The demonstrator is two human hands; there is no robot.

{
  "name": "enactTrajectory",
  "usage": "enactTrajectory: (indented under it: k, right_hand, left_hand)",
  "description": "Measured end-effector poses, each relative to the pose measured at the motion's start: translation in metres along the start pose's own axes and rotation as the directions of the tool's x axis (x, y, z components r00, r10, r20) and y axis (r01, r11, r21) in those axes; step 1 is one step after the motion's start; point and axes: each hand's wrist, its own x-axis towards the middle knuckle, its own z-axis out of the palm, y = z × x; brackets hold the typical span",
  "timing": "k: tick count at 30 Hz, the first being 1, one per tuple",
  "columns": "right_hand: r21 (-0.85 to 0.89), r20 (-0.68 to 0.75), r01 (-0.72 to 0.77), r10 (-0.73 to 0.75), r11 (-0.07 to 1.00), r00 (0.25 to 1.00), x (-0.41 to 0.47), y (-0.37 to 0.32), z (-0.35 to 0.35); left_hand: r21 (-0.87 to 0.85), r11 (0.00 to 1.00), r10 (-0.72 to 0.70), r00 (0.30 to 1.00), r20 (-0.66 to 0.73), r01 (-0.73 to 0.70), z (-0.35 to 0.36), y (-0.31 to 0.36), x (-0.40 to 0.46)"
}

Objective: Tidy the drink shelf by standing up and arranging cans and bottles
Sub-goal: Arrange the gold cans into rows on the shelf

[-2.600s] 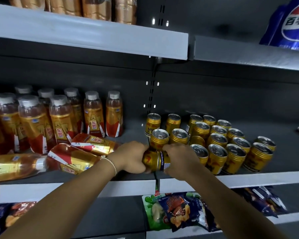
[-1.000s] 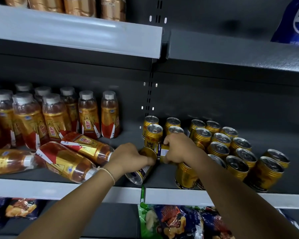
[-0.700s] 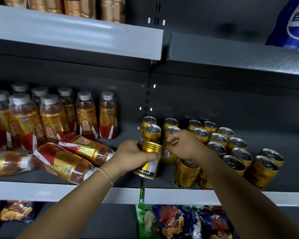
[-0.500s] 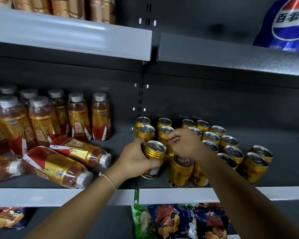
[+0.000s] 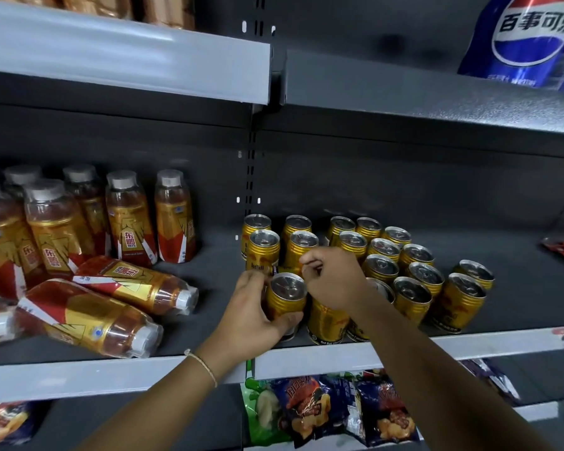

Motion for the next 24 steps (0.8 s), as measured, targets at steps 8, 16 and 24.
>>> enactTrajectory:
  k: [8,16,24]
  right_hand:
    - [-0.074,-0.070,0.014,-0.019,0.997,0.997,-0.010,-0.005,0.009]
    - [-0.053,-0.121,0.012,-0.018,0.999,0.993,-0.015,-0.010,0.009]
    - [0.012,-0.079,-0.056,0.057,0.998,0.995,-0.012,-0.010,0.006]
  left_hand:
    - [-0.012,0.998,0.064,0.996,-0.056,-0.065,0.006,-0.014,-0.008]
    - [-0.023,0.997,0.074,0.994,-0.076,-0.076,0.008,-0.021,-0.009]
    - [-0.190,0.982,-0.021,0.998,-0.062,0.009,0.004,-0.018,-0.013]
